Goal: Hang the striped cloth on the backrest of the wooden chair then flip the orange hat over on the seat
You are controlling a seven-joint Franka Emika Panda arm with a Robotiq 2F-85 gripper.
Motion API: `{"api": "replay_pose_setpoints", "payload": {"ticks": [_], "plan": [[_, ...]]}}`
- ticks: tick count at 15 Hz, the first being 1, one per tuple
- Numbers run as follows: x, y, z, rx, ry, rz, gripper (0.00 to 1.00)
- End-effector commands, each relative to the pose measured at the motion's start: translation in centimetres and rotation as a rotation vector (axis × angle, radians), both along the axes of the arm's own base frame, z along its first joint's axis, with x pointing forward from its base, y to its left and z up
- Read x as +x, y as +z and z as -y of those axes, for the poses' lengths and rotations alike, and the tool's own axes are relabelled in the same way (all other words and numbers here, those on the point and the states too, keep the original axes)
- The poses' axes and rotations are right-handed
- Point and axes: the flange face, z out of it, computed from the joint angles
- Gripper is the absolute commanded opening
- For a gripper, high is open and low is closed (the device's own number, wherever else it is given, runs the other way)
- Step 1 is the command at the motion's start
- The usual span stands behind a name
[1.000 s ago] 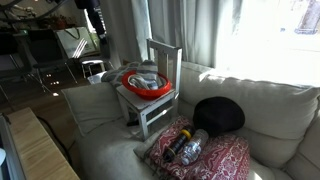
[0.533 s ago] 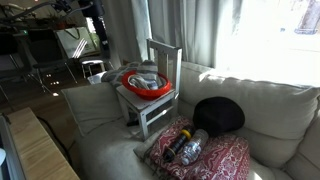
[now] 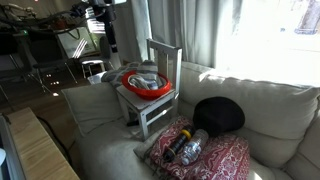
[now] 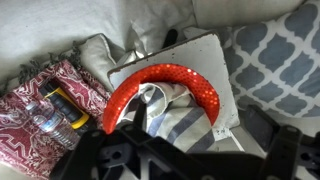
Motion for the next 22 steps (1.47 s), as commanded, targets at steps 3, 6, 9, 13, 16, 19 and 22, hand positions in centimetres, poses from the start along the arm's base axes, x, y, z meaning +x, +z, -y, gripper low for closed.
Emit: {"api": "replay_pose_setpoints", "payload": {"ticks": [3,6,9,13,16,19,22], "plan": [[7.4,-4.1,1.4,-0.029,-0.145,-0.011,1.00],[10.4,-5.8,2.0,-0.031,-0.238,-0.032,1.00],[13.1,-7.0,2.2,-0.028,-0.321,-0.031,1.00],[15.0,-9.0,3.3,-0.049,-0.397,-0.039,1.00],[15.6,-10.5,4.0,-0.052,-0.426,-0.060,0.95],[15.9,-11.3,4.3,-0.052,-0.438,-0.074,0.70],[16.2,-11.5,4.1,-0.039,-0.445,-0.080,0.46]]}}
